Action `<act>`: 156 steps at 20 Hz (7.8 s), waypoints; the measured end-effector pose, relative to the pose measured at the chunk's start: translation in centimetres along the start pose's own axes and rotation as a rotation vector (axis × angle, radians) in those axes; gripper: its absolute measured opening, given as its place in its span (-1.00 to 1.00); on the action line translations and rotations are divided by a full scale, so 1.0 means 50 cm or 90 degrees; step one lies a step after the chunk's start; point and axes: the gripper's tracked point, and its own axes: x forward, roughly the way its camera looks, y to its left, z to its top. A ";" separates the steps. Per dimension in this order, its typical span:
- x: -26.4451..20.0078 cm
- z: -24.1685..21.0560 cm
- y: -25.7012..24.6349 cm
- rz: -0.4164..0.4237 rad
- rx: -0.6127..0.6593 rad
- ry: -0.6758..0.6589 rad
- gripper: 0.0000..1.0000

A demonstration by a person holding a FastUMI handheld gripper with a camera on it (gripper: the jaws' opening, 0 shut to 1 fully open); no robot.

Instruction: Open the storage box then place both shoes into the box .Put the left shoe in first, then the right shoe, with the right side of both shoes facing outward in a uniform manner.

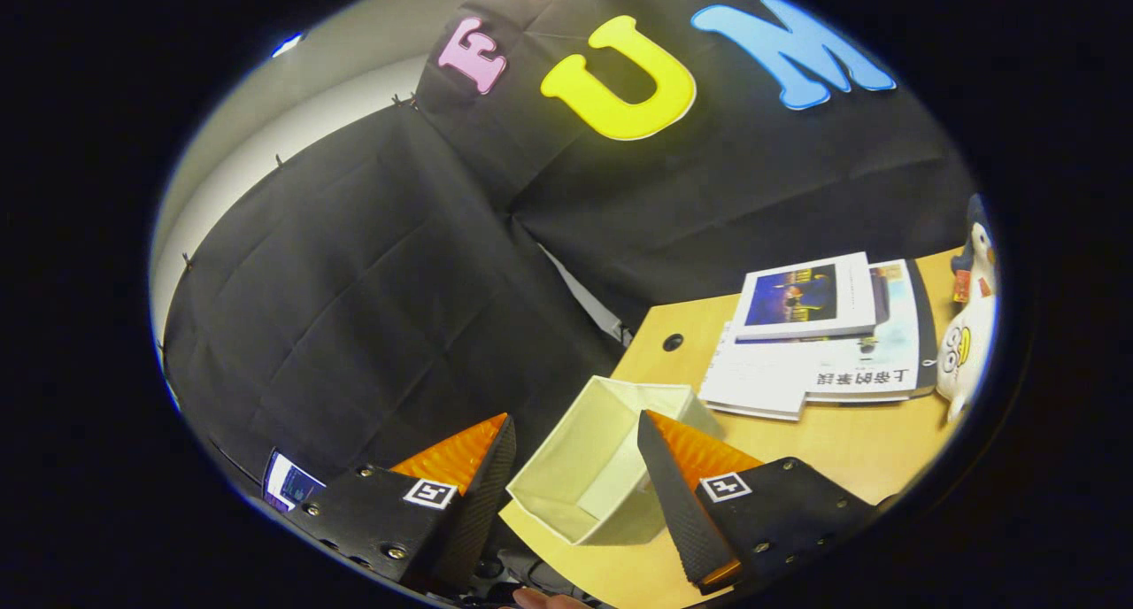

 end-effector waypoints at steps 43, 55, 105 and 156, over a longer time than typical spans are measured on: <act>-0.017 -0.402 -0.403 -0.404 0.089 0.277 -0.95; -0.012 -0.233 -0.200 -0.330 0.072 0.229 -0.95; 0.284 -0.142 0.036 -0.208 -0.030 0.263 0.82; -0.518 -0.422 -0.639 -0.502 0.087 0.275 0.81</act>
